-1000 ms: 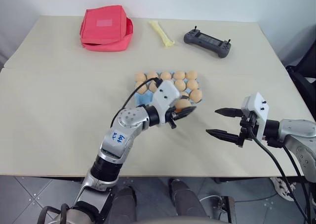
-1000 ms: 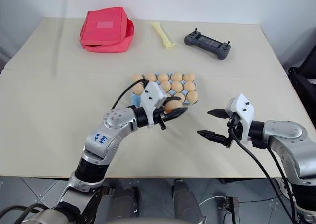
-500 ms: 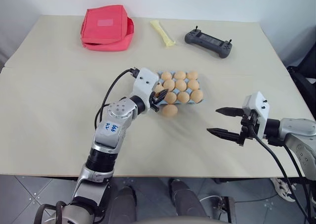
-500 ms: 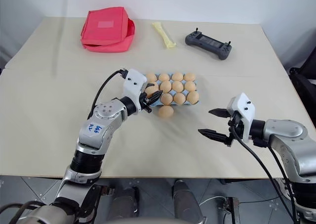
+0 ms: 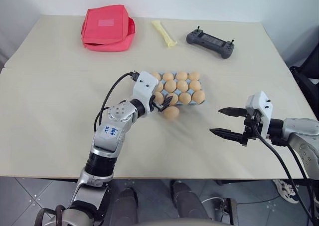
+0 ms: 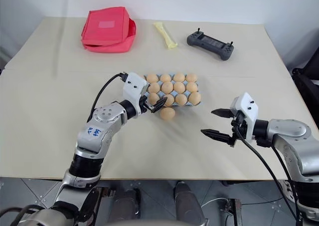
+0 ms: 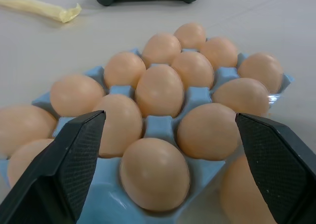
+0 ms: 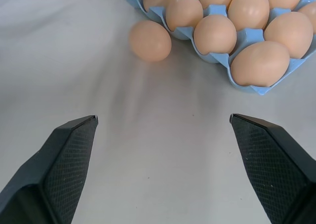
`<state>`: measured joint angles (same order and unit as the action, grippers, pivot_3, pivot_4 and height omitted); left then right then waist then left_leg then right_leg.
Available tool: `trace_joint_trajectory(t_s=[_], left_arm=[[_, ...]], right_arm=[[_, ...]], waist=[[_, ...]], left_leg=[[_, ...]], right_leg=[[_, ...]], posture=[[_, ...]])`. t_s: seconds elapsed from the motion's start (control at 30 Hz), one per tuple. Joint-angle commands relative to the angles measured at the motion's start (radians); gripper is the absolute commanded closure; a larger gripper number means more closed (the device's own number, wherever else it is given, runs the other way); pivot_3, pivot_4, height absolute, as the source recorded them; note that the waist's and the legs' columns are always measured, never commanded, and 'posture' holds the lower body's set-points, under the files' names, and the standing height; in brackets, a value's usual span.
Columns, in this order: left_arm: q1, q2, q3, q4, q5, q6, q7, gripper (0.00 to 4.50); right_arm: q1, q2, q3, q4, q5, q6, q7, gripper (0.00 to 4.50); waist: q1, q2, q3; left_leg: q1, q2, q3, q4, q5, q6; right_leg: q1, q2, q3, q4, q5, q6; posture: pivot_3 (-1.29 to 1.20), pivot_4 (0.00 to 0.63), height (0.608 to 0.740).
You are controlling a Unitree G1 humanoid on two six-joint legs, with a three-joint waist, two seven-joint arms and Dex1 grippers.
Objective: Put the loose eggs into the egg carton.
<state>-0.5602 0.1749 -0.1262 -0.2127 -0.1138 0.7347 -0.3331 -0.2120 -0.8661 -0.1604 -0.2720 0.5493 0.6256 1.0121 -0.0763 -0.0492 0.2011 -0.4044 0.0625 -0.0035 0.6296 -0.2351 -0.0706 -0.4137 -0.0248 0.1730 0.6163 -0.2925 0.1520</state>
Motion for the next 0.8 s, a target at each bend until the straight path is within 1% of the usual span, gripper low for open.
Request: trace_joint_trajectory(t_s=[0.03,0.13,0.23,0.3,0.37,0.43,0.5,0.6,0.7,0.8], left_arm=[[0.041,-0.01,0.076,-0.164,-0.131,0.005,-0.065,0.02],[0.102,0.039,0.134,-0.238,-0.228,0.049,-0.132,0.02],[0.194,0.14,0.199,-0.307,-0.319,0.123,-0.209,0.02],[0.259,0.228,0.231,-0.319,-0.337,0.104,-0.269,0.02],[0.332,0.31,0.267,-0.328,-0.367,0.09,-0.332,0.02],[0.392,0.372,0.291,-0.336,-0.397,0.075,-0.39,0.02],[0.425,0.412,0.297,-0.33,-0.409,0.046,-0.432,0.02],[0.429,0.44,0.285,-0.317,-0.406,0.01,-0.455,0.02],[0.4,0.432,0.248,-0.311,-0.396,-0.01,-0.444,0.02],[0.343,0.405,0.165,-0.278,-0.327,-0.05,-0.395,0.02]], right_arm=[[-0.014,-0.01,-0.013,-0.007,0.001,-0.025,0.011,0.0],[-0.02,-0.008,-0.012,0.0,0.003,-0.03,0.016,0.0],[-0.027,-0.012,-0.015,0.008,0.004,-0.03,0.017,0.0],[-0.026,-0.019,-0.017,0.01,0.002,-0.03,0.021,0.0],[-0.028,-0.023,-0.019,0.012,0.002,-0.029,0.024,0.0],[-0.034,-0.024,-0.016,0.017,0.0,-0.028,0.025,0.0],[-0.043,-0.024,-0.009,0.024,-0.003,-0.028,0.025,0.0],[-0.059,-0.021,0.001,0.03,-0.006,-0.026,0.024,0.0],[-0.068,-0.018,0.007,0.03,-0.007,-0.023,0.023,0.0],[-0.068,-0.019,0.008,0.023,-0.006,-0.019,0.019,0.0]], waist=[[-0.001,0.0,0.0],[-0.005,0.0,0.0],[-0.01,0.0,0.0],[-0.011,0.0,0.0],[-0.009,0.0,0.0],[-0.009,0.0,0.0],[-0.006,0.0,0.0],[-0.006,0.0,0.0],[-0.008,0.0,0.0],[-0.006,0.0,0.0]], left_leg=[[0.0,0.0,0.0,0.0,0.0,0.0],[0.0,0.0,0.0,-0.001,0.0,0.0],[0.001,0.0,0.0,0.0,0.0,0.0],[0.001,0.0,0.0,0.0,0.0,0.0],[0.001,0.0,0.0,0.001,0.0,0.0],[0.001,0.0,0.0,0.001,0.0,0.0],[0.001,0.0,0.0,0.001,0.0,0.0],[0.0,0.0,0.0,0.001,0.0,0.0],[0.0,0.0,0.001,0.0,0.0,0.0],[0.0,0.0,0.001,-0.002,0.0,0.0]], right_leg=[[0.0,0.0,0.0,0.0,0.0,0.0],[0.0,0.0,0.0,0.0,0.0,0.0],[0.0,0.0,0.0,0.0,-0.001,-0.001],[0.0,0.0,0.0,0.0,-0.002,-0.004],[0.0,0.0,0.0,0.0,-0.007,-0.014],[0.0,0.0,0.0,0.0,-0.008,-0.014],[0.0,-0.001,0.0,0.0,-0.008,-0.015],[0.0,-0.001,0.0,-0.003,-0.008,-0.015],[0.001,-0.001,0.0,-0.004,-0.007,-0.016],[0.0,-0.001,0.0,-0.005,-0.007,-0.016]], posture=[[0.0,0.15,0.74],[0.0,0.15,0.74],[0.0,0.15,0.74],[0.0,0.15,0.74],[0.0,0.15,0.74],[0.0,0.15,0.74],[0.0,0.15,0.74],[0.0,0.15,0.74],[0.0,0.15,0.74],[0.0,0.15,0.74]])
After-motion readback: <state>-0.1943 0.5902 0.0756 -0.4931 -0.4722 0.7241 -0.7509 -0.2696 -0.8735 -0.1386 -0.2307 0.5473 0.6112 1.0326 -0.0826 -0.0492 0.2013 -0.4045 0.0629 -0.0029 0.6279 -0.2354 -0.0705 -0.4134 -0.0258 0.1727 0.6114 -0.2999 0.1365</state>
